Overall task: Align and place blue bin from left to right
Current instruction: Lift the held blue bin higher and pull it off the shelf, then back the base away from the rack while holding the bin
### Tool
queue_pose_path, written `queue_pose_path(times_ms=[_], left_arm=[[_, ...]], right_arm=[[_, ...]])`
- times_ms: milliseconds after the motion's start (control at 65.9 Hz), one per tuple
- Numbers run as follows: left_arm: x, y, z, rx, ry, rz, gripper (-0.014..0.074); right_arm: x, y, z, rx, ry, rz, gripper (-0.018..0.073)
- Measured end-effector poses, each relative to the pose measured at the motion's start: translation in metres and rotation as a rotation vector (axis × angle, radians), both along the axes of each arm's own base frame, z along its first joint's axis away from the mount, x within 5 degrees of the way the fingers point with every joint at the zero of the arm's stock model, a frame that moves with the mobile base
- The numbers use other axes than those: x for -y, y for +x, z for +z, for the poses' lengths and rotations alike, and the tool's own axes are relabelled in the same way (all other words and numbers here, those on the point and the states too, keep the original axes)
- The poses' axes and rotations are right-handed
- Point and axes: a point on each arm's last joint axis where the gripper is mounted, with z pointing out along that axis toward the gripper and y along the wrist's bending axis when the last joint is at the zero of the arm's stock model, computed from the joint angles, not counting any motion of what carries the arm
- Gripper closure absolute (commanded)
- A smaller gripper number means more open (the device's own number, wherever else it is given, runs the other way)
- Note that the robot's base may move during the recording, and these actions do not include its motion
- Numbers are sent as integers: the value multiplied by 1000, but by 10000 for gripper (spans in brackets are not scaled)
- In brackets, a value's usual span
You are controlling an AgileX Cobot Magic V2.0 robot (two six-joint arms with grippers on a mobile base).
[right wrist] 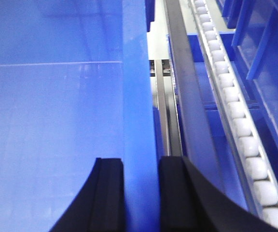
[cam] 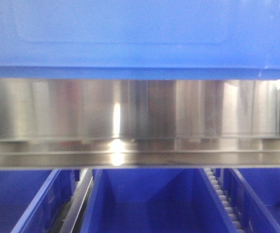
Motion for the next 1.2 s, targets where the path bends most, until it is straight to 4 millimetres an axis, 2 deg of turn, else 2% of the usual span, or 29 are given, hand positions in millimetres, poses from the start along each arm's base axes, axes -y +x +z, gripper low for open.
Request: queue_pose_path(times_ms=[1199], left_arm=[[-1, 0, 1, 4, 0, 1, 707]], right_arm=[[0, 0, 0, 4, 3, 3, 630]])
